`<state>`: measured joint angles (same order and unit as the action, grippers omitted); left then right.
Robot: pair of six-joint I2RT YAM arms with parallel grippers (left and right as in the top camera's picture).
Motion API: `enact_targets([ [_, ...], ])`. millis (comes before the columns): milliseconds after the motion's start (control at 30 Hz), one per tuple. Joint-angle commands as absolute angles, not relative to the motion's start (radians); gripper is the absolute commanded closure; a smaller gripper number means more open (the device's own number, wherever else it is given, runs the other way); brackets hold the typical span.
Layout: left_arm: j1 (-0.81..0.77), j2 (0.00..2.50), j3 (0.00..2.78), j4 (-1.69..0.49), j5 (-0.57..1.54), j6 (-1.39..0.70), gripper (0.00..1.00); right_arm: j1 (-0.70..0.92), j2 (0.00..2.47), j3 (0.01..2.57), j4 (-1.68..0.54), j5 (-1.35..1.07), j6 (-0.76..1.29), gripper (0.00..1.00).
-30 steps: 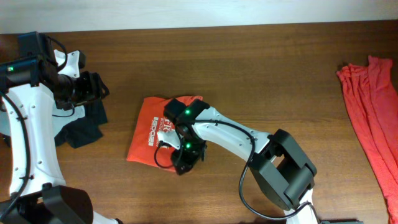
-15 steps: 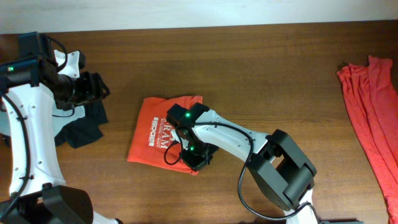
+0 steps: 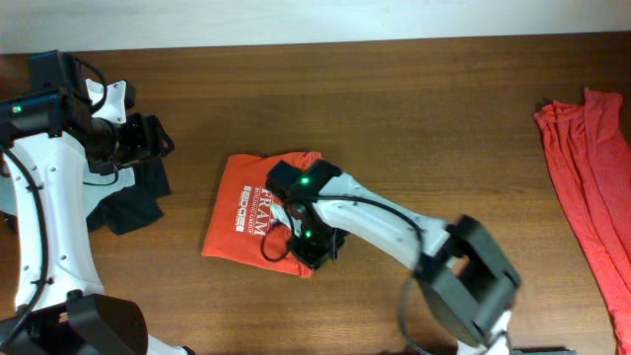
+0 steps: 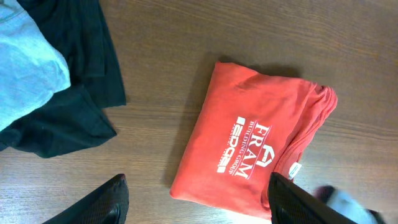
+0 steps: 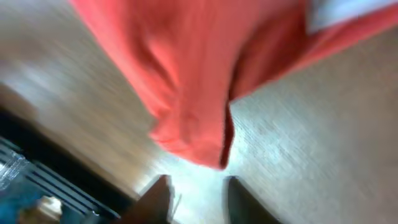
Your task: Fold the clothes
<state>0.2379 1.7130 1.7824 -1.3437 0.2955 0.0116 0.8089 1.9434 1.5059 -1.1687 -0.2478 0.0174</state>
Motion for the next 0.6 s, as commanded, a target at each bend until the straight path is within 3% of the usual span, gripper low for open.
enact_targets([
  [0,0.239,1.707,1.800,-1.338,0.292,0.023,0.28,0.818,1.845,1.527,-1.070,-0.289,0.009,0.95],
  [267,0.239,1.707,1.800,-1.336,0.292,0.023,0.28,0.832,1.958,1.497,-0.830,-0.400,0.017,0.96],
  [567,0.239,1.707,1.800,-1.338,0.292,0.024,0.28,0.760,2.041,1.497,-1.048,-0.292,0.083,0.96],
])
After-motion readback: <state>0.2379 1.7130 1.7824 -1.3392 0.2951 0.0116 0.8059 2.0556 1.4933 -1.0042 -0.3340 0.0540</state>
